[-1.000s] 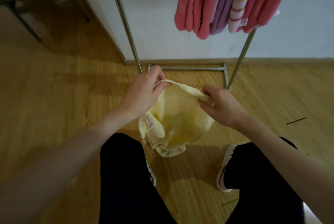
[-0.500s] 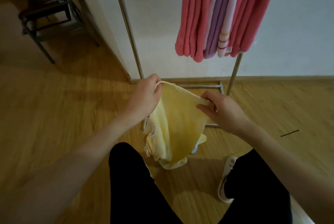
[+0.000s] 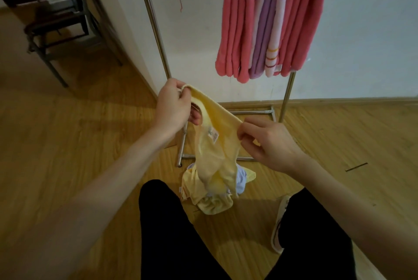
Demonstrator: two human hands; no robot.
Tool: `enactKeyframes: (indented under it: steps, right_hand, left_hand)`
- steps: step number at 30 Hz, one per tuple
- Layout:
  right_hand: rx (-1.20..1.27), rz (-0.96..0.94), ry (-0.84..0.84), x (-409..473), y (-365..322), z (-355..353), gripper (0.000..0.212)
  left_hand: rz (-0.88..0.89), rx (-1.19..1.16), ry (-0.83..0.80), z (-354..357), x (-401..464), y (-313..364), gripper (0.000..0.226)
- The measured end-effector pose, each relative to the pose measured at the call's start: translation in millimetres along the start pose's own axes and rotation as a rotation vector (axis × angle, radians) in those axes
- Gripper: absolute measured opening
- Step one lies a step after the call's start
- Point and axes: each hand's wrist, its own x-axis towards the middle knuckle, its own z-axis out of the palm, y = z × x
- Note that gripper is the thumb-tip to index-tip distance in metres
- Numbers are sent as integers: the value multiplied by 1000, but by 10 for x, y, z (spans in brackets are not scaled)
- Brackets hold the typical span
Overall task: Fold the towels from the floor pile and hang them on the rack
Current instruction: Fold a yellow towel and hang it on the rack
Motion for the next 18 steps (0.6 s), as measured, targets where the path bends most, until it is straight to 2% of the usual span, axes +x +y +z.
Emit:
enactKeyframes:
  steps: [7,13,18]
  right_hand:
    - [15,9,-47,10,-71,35,20]
    - [-45,77,72,86,-89,64,40]
    - [-107,106,118,171,-62,94,34]
  left_hand:
    - [-33,-105,-30,-46,-81,268,14]
    - [-34,-177,-26,-96,-128,532,17]
    - [-31,-217,-13,-137,-144,670,17]
